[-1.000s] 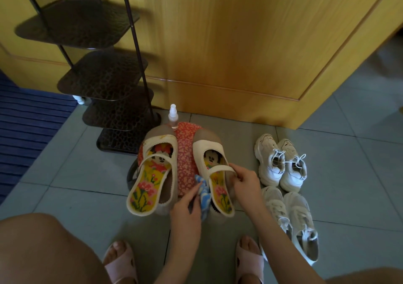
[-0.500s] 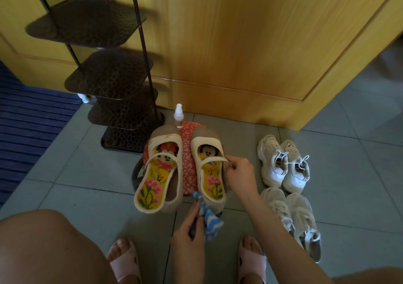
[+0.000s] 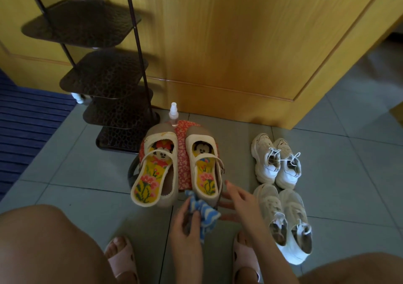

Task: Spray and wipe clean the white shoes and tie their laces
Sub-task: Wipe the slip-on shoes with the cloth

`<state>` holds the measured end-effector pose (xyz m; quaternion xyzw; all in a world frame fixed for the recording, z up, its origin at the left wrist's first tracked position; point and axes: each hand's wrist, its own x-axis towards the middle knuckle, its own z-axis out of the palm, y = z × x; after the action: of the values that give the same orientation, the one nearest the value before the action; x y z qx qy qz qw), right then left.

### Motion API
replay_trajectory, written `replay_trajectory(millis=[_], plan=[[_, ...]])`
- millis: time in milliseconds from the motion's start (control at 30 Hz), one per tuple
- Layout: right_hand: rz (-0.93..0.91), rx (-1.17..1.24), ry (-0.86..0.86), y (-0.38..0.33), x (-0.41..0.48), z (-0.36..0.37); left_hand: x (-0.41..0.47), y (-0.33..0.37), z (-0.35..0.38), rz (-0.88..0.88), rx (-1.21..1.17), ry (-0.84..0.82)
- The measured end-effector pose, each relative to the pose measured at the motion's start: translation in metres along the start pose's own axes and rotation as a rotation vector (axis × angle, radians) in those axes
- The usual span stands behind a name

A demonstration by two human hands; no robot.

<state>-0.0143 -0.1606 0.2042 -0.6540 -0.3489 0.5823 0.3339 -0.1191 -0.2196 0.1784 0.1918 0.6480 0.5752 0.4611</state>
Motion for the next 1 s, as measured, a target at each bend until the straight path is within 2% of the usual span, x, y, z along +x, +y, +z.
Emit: replay_trajectory(millis=[100,233,333,533,633,733,800,900,933,1000], plan=[[-0.017,-0.049,-0.05,0.008,0.001,0.004,-0.005,-0.002,0.008,0.072,0.028,0.017],[-0.08,-0.107,-0.036,0.014,0.003,0.007,-0.012,-0.007,0.013,0.163,0.113,0.064],[-0.082,-0.097,-0.028,0.013,0.001,0.011,-0.014,-0.013,0.014,0.124,0.146,0.056],[-0.023,0.182,-0.14,0.025,-0.015,0.002,-0.01,-0.018,0.004,0.063,0.141,-0.055],[-0.076,0.133,-0.207,0.048,-0.033,0.0,-0.01,-0.015,-0.008,-0.053,0.091,-0.238],[-0.059,0.192,-0.08,0.066,-0.043,0.004,-0.01,-0.006,-0.019,-0.122,0.094,-0.338],[-0.063,0.224,0.139,0.079,-0.039,0.001,-0.004,0.001,-0.025,-0.067,0.144,-0.265],[-0.247,0.111,0.436,0.075,-0.033,0.002,0.004,0.009,-0.024,-0.044,0.116,-0.203],[-0.32,0.106,0.455,0.069,-0.032,0.008,0.006,0.013,-0.021,-0.05,0.119,-0.216],[-0.437,0.056,0.383,0.058,-0.031,0.028,0.007,0.019,-0.013,-0.062,0.12,-0.271]])
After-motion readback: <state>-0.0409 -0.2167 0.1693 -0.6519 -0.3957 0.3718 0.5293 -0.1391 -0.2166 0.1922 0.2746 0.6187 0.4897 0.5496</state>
